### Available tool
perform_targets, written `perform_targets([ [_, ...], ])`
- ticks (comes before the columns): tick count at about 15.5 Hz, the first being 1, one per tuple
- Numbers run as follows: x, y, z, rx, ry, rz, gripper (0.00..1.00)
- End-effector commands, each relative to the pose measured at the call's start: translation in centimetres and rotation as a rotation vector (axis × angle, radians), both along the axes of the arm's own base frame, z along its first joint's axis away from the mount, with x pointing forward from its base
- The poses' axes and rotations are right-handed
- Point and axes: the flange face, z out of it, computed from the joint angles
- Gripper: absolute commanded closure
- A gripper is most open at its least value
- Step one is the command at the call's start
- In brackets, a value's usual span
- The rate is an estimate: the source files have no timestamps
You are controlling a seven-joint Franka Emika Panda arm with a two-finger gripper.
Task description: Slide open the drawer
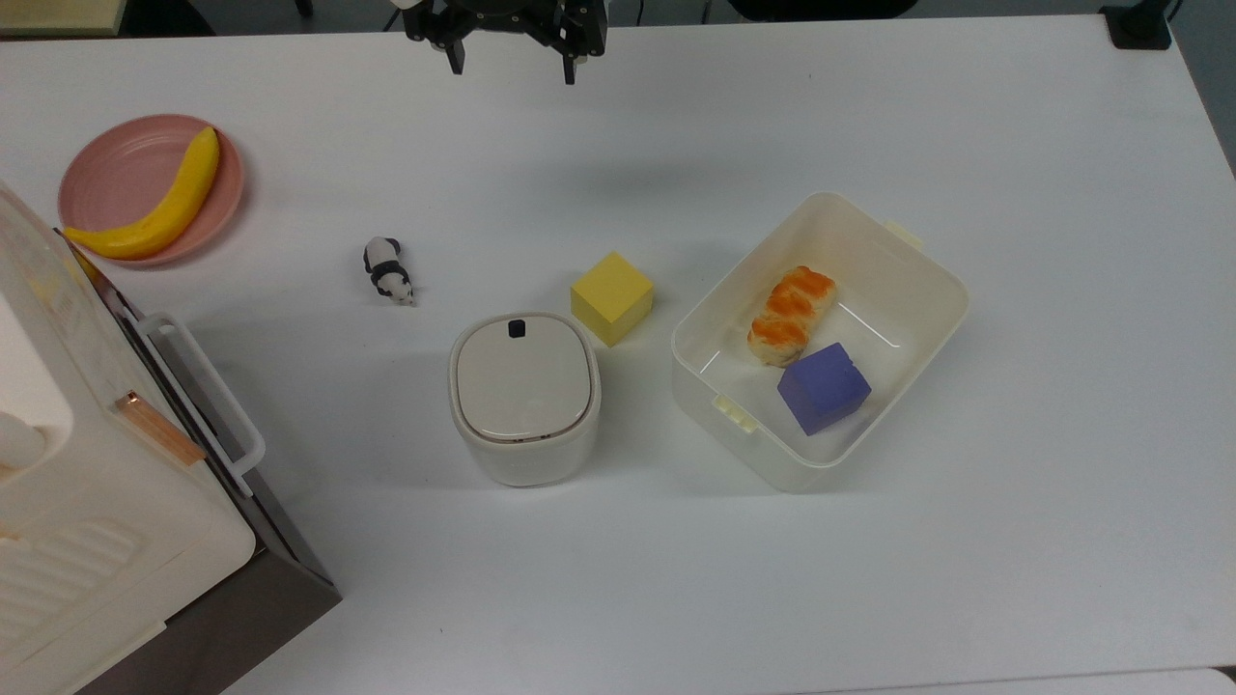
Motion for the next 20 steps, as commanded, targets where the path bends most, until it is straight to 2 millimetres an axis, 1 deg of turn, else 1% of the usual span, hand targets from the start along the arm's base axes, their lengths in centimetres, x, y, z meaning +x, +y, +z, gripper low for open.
perform_targets([
  [1, -0.1, -3.7, 0.4, 0.013, -0.002, -0.045, 0.00],
  [4, -0.1, -4.4, 0.4, 0.023, -0.005, -0.036, 0.00],
  [6, -0.1, -4.5, 0.4, 0.032, -0.005, -0.038, 0.00],
  [7, -0.1, -5.0, 0.4, 0.032, -0.005, -0.046, 0.00],
  [10, -0.2, -5.8, 0.4, 0.037, -0.006, -0.042, 0.00],
  [11, -0.2, -6.0, 0.4, 0.047, -0.008, -0.021, 0.04],
  [14, -0.5, -8.4, 0.6, 0.104, -0.021, -0.014, 0.26],
  [15, -0.4, -8.5, 0.4, 0.112, -0.021, 0.008, 0.34],
  [17, -0.4, -8.4, 0.3, 0.123, -0.023, 0.045, 0.55],
  [18, -0.4, -8.3, 0.4, 0.124, -0.026, 0.053, 0.67],
  [19, -0.2, -8.5, 0.3, 0.122, -0.034, 0.051, 0.75],
  [20, 0.0, -8.5, 0.5, 0.119, -0.053, 0.048, 0.77],
])
